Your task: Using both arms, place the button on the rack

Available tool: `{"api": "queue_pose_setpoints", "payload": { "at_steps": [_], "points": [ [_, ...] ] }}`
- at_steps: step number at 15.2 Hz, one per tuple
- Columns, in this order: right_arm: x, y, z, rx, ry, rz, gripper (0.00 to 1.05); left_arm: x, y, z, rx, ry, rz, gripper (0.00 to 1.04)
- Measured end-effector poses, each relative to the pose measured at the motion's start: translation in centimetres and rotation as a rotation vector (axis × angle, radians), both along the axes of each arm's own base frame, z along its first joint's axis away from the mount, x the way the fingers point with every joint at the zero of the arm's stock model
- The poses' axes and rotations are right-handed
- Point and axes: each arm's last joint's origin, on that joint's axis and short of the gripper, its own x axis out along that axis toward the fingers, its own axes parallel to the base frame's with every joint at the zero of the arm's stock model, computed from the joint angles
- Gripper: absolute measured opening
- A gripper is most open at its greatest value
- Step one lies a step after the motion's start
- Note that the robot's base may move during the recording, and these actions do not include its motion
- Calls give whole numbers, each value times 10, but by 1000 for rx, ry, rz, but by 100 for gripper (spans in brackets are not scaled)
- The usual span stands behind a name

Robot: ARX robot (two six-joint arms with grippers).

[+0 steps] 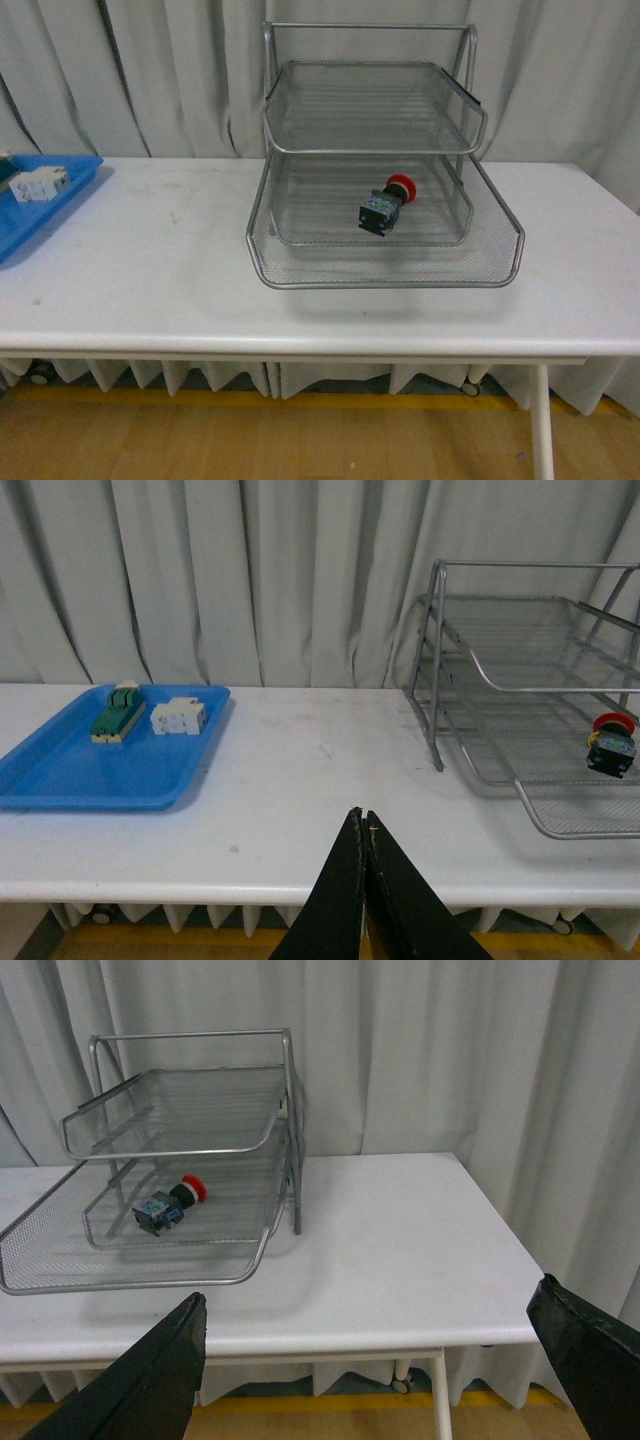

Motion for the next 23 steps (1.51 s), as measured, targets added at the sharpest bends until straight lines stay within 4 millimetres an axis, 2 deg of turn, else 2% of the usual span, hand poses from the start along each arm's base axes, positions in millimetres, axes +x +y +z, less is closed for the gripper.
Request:
{"api": "queue_pose_setpoints", "payload": {
  "at_steps": [8, 10, 11, 17, 19, 23],
  "points": [
    [0, 0, 0, 0, 0, 0, 98, -9, 0, 0, 0, -3, 0, 2],
    [0, 0, 0, 0, 0, 0, 98, -18, 0, -7, 0, 51, -2, 2],
    [0, 0, 0, 0, 1, 0, 98, -20, 0, 0, 0, -10, 1, 2],
    [0, 0, 0, 0, 0, 0, 98, -20, 0, -4, 0, 10, 0, 2],
    [0, 0, 0, 0, 0, 0, 98, -20, 0, -4, -1, 10, 0, 21],
    [0, 0, 0, 0, 0, 0, 98, -20, 0, -4, -1, 10, 0, 76]
  ]
}}
